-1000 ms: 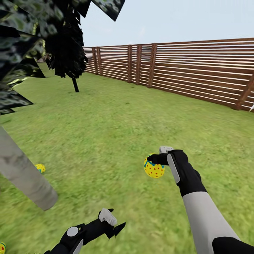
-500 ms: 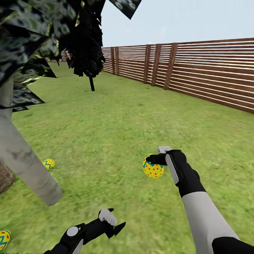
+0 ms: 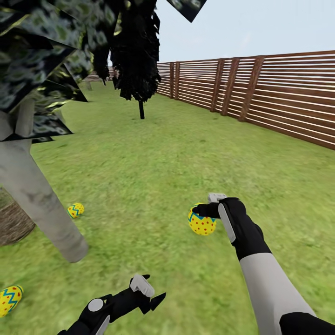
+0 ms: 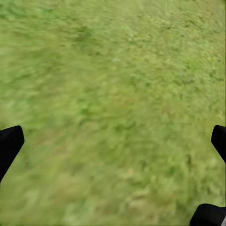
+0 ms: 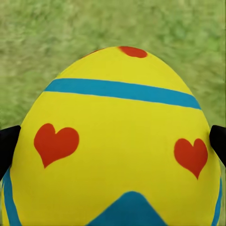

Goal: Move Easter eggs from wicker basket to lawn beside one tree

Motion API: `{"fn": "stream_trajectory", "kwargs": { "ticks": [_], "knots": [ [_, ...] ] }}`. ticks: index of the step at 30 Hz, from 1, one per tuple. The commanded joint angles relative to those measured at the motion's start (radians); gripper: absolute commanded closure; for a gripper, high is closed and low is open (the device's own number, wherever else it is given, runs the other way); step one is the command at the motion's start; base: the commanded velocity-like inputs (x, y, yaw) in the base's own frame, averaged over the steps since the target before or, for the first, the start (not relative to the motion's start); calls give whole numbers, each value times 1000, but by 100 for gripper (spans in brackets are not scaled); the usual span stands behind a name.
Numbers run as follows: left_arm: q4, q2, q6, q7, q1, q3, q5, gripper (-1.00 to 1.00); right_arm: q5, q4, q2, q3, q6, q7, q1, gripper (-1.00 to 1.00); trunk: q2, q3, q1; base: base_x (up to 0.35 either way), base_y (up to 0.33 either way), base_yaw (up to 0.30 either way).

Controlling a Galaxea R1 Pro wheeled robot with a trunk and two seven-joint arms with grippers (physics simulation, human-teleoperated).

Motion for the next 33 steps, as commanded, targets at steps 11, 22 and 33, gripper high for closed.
{"fn": "stream_trajectory", "kwargs": {
  "ticks": [11, 22, 33],
  "knots": [
    [-1, 0, 10, -1, -1, -2, 11, -100, -6, -2, 0, 0, 4, -2, 2, 100, 0, -1, 0, 111, -286, 286],
    [-1, 1, 10, -1, -1, -2, 12, -100, -7, -3, 0, 58, 4, -2, 3, 100, 0, -1, 0, 113, -252, 180],
    [-1, 2, 9, -1, -1, -2, 12, -100, -13, -4, -1, 58, 3, -2, 3, 100, 0, -1, 0, 28, -39, 212]
  ]
}}
